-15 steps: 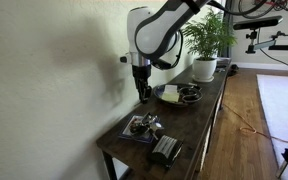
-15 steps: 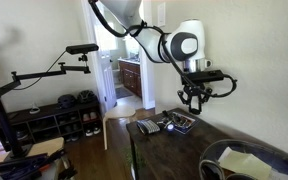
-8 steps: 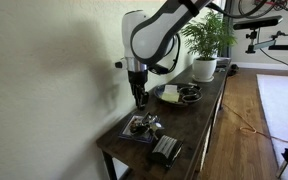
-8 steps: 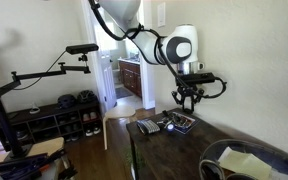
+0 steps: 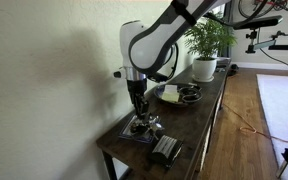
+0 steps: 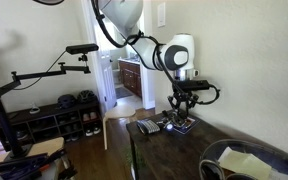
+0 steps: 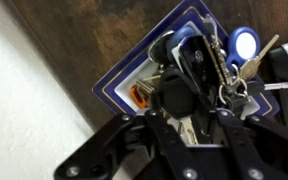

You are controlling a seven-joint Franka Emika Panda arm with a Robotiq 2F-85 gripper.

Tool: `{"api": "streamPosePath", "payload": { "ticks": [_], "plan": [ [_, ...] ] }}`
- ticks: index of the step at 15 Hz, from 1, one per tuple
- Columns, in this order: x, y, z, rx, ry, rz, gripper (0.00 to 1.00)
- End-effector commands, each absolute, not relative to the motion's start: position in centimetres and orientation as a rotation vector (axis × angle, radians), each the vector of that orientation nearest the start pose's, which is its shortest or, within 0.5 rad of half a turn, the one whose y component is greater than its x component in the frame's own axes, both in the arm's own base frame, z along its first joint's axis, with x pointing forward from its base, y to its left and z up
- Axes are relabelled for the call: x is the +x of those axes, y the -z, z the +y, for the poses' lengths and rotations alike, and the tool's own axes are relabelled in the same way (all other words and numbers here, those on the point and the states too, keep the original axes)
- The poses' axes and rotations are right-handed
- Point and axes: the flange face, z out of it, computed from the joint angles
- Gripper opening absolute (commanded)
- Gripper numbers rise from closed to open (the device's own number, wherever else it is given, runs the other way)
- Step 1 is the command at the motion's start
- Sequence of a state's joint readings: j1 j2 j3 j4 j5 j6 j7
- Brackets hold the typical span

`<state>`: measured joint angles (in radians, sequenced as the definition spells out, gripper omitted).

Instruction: Pick up the black key and place it on the tray on the left

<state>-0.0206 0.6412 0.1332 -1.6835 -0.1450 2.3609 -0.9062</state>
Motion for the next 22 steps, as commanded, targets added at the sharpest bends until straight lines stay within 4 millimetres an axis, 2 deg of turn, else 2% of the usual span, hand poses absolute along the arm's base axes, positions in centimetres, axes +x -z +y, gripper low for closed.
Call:
{"api": "streamPosePath", "payload": {
  "ticks": [1,2,3,8,10,14,22],
  "plan": [
    [67.9,-23.5,7.0,-2.692,0.044,-1.689,0.21],
    [67.8,-23.6,7.0,-2.689,0.045,-1.694,0.64],
    [67.8,-23.8,7.0,-2.69,0.046,-1.694,0.65],
    [67.2,-24.8,6.6,-2.726,0.045,-1.645,0.96],
    [67.0,-25.7,6.3,-2.765,0.049,-1.594,1.0],
    [66.3,-27.6,5.6,-2.881,0.039,-1.404,1.0],
    [64.1,-30.7,3.6,-3.097,-0.019,-0.829,1.0]
  ]
}}
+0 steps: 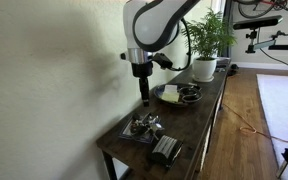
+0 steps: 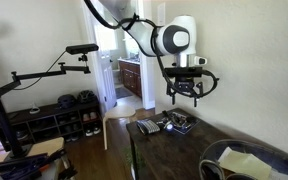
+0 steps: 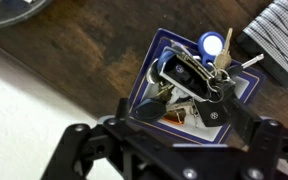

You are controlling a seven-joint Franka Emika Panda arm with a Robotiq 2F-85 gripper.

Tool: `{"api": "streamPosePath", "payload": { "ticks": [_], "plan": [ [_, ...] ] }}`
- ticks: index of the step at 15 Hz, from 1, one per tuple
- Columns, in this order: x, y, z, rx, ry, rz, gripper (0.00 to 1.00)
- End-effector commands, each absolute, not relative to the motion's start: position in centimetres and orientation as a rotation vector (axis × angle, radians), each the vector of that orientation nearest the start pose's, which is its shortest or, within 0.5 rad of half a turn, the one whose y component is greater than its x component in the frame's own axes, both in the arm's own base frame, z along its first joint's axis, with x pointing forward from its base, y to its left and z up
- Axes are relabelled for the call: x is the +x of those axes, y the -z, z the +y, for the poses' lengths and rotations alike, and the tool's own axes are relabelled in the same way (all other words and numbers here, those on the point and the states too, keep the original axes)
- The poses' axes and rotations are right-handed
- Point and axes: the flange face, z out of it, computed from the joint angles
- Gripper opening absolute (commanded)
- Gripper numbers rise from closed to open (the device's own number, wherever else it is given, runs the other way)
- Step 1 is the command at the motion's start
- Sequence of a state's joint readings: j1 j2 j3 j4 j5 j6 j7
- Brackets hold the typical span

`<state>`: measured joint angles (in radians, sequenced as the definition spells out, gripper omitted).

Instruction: Pick up the black key and place it on the tray on the left

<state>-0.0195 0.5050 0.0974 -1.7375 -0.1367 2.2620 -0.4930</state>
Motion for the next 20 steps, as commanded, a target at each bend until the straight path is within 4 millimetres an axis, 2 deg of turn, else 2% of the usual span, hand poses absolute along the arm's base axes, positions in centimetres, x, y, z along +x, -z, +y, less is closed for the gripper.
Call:
{"api": "streamPosePath", "payload": {
  "ticks": [1,10,16,18,19,20],
  "plan": [
    [63.7,-30.9,3.3,-3.116,-0.012,-0.769,1.0],
    [59.0,-33.2,1.2,-3.196,0.04,-0.42,1.0],
    [56.2,-33.2,-0.4,-3.219,0.043,-0.304,1.0],
    [55.5,-33.0,-0.9,-3.226,0.049,-0.283,1.0],
    [57.5,-32.5,-0.5,-3.216,0.009,-0.342,1.0],
    [57.1,-32.4,-0.7,-3.217,0.011,-0.332,1.0]
  ]
}}
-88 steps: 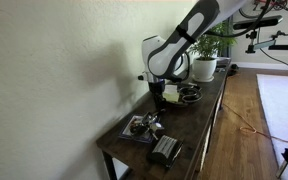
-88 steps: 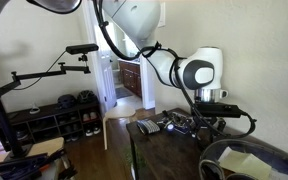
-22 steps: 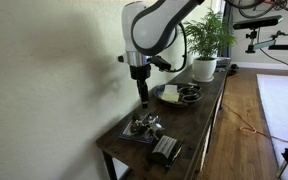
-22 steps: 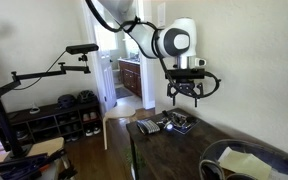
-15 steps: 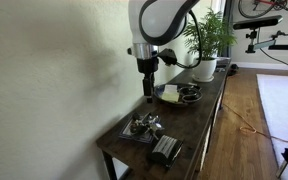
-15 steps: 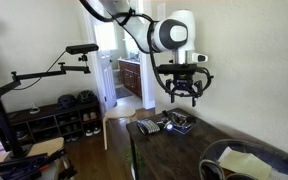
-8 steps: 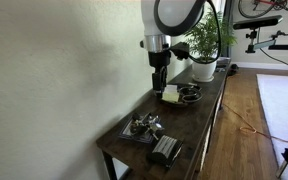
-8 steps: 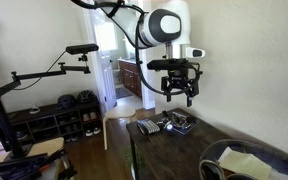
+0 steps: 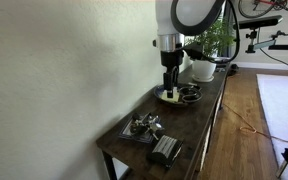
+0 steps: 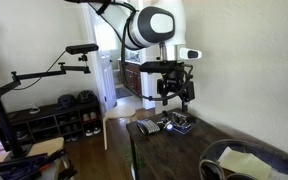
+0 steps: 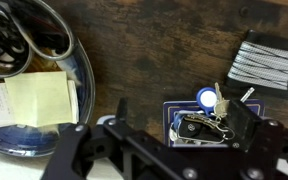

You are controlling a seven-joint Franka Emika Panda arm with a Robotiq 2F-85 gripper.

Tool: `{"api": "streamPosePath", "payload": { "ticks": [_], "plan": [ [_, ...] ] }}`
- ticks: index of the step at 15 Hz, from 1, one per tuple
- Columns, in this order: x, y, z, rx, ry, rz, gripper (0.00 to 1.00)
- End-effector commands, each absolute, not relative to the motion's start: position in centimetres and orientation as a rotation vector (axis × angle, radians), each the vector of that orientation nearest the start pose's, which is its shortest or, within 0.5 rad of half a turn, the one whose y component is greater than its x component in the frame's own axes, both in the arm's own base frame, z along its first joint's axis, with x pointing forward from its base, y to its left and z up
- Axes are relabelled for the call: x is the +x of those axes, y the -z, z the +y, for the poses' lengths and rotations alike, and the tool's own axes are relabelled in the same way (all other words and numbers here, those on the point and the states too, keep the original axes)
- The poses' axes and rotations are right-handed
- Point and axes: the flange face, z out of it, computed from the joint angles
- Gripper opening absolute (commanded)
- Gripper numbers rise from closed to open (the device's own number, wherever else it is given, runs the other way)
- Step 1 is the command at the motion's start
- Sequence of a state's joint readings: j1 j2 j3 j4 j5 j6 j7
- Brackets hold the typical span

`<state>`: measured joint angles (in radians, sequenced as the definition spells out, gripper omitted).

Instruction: Pick up the black key and place it on the tray on the left

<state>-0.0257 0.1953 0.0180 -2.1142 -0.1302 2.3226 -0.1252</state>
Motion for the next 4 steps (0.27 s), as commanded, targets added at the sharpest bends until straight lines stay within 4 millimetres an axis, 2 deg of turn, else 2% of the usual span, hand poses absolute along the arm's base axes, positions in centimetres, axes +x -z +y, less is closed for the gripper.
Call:
{"api": "streamPosePath", "payload": {
  "ticks": [1,4],
  "plan": [
    [56.93,-32.36,-0.79,-3.218,0.012,-0.327,1.0],
    [56.83,-32.37,-0.81,-3.219,0.015,-0.318,1.0]
  ]
}}
